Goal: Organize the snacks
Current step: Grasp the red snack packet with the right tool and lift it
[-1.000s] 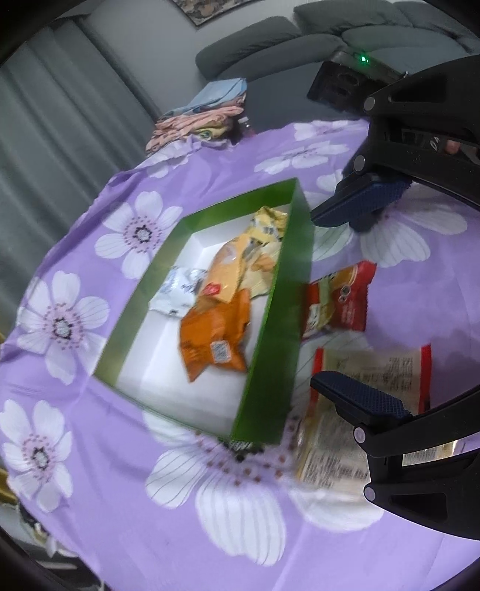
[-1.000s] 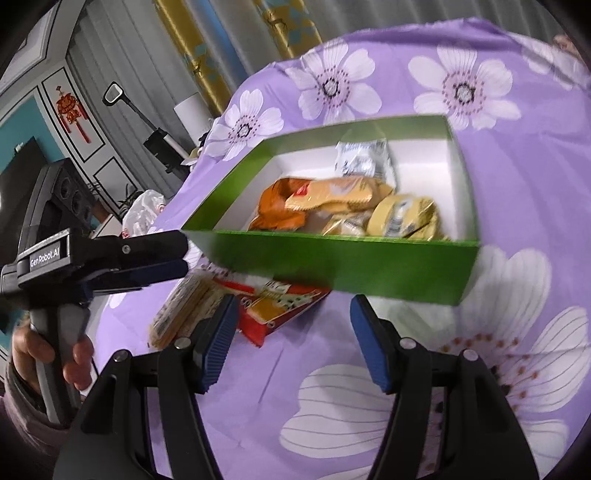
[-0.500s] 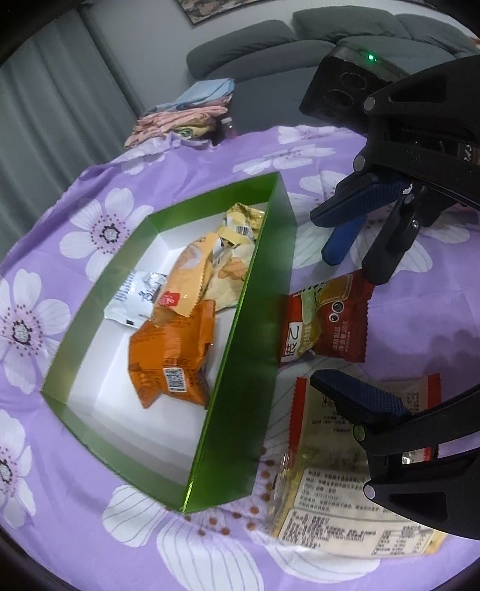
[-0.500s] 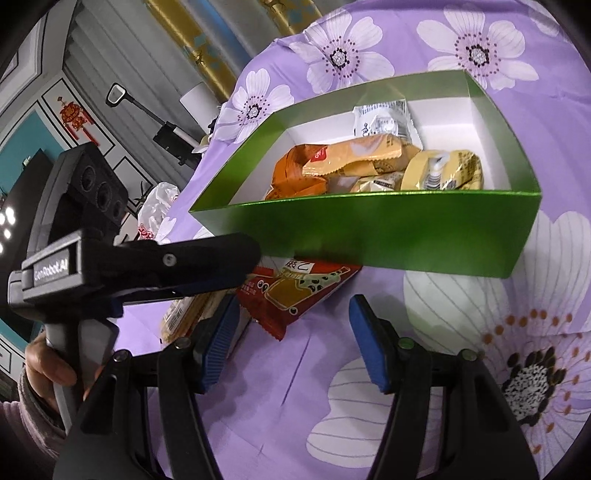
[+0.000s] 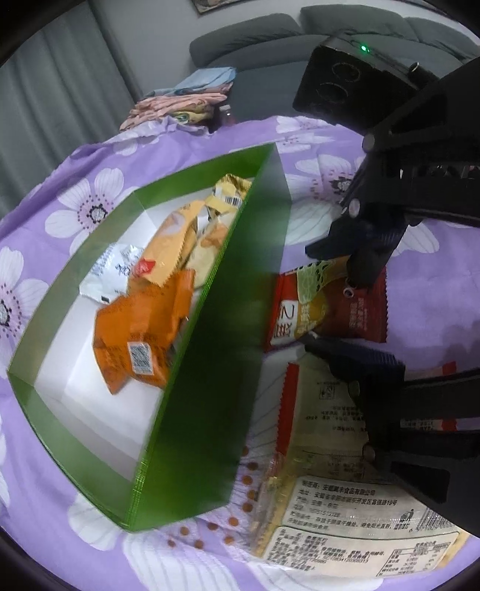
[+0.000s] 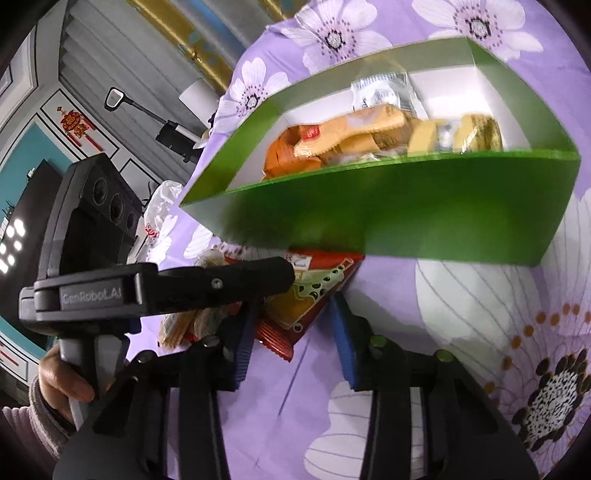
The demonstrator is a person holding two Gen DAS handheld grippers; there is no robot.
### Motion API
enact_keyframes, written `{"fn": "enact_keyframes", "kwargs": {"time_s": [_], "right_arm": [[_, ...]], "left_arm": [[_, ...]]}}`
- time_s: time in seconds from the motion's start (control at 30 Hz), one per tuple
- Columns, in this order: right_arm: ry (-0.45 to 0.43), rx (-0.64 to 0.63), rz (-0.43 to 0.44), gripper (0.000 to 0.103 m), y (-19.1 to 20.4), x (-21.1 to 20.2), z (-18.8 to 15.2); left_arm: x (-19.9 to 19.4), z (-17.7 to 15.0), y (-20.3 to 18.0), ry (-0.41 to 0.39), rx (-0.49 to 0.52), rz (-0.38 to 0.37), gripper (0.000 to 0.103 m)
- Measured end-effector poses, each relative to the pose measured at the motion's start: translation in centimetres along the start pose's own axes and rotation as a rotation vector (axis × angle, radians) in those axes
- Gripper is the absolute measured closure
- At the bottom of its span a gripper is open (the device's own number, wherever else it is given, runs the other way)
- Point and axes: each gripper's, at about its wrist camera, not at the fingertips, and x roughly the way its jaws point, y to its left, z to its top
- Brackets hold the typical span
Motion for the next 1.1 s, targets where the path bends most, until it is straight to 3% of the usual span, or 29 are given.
{"fn": "enact_keyframes", "kwargs": {"time_s": [0.27,0.67,1.1], "right_arm": [[-0.008,0.005,0.025,0.075,0.3,-0.4,-1.2],[-0.044,-0.087,-0.020,0.076,2.5,-4.0,-2.8],[-0.115,-0.146,-0.031,0.076,4.9,-7.3,-2.8]], "left_arm": [[-0.5,-0.9,0.2,0.005,0.018,0.004,0.075],[-2.9,-4.1,-2.6,-0.035,0.099,-0.008,0.075],[-6.0,-5.2,-5.7,-0.107,0.171,-0.017,0.075]]}}
